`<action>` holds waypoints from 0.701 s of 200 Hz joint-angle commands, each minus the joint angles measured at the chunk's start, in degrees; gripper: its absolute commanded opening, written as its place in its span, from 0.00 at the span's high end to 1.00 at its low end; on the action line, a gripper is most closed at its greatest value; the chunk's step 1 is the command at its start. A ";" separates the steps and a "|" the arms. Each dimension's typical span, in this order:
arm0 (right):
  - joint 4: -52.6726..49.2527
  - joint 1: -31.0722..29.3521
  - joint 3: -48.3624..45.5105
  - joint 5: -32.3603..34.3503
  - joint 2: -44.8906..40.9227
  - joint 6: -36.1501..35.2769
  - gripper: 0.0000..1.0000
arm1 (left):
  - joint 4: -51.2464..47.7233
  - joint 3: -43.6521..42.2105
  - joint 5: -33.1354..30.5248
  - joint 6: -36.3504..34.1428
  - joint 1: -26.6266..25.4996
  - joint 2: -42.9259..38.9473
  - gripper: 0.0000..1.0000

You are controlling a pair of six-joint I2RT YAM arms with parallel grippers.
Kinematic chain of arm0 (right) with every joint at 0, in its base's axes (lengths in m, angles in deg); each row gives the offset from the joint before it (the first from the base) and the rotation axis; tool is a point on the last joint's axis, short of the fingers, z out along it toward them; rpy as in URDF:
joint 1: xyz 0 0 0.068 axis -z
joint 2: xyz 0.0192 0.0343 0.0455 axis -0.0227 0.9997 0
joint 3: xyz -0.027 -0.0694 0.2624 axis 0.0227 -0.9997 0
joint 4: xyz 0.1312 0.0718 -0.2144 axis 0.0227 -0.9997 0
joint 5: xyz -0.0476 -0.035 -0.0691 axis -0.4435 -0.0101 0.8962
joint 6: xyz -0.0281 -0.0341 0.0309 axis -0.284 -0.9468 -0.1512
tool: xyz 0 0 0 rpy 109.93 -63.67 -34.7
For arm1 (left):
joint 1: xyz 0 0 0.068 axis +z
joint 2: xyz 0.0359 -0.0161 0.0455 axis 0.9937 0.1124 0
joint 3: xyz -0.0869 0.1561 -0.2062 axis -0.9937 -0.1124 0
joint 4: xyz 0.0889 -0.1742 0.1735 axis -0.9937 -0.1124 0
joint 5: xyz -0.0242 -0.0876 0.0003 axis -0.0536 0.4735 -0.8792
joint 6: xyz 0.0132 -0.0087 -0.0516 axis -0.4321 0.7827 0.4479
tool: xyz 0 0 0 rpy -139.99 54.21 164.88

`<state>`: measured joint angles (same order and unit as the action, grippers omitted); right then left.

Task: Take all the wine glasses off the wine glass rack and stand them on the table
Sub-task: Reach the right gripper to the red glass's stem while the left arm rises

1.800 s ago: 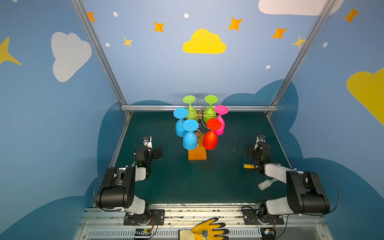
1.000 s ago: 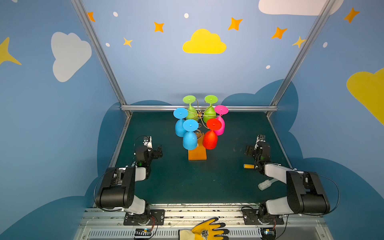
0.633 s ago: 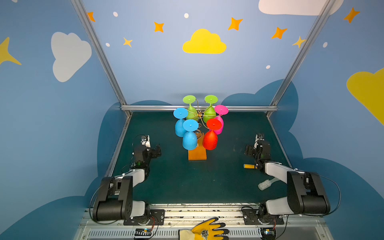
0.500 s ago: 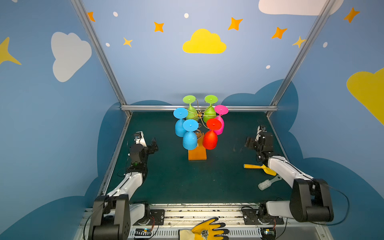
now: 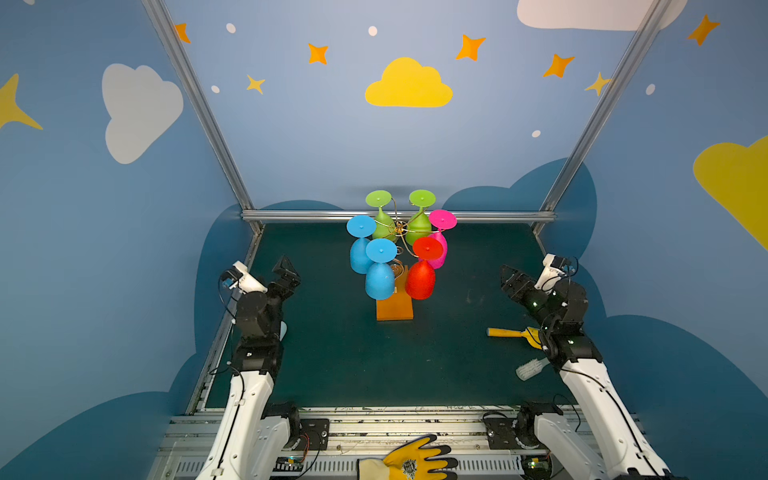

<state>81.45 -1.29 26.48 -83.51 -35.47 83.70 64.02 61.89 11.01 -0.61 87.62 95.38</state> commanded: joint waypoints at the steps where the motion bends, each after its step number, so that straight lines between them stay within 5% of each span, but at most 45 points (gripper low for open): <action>1: -5.15 -0.74 5.66 -11.62 1.70 2.31 0.15 | -20.46 8.58 6.25 -9.67 0.15 2.23 0.01; 46: 4.36 -3.17 10.21 -27.82 8.90 14.67 0.22 | -30.44 13.74 8.60 -18.00 0.20 8.27 0.01; 98: 3.68 -10.84 17.00 -27.07 11.41 15.16 0.37 | -25.44 7.87 7.02 -16.53 1.74 0.55 0.01; 140: 9.20 -13.80 18.01 -27.85 14.39 20.08 0.39 | -25.08 6.88 10.66 -15.09 3.43 0.63 0.01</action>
<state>85.96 -13.92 43.40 -109.89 -23.23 99.83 38.34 69.08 19.23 -16.04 90.18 95.16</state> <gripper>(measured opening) 0.616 0.994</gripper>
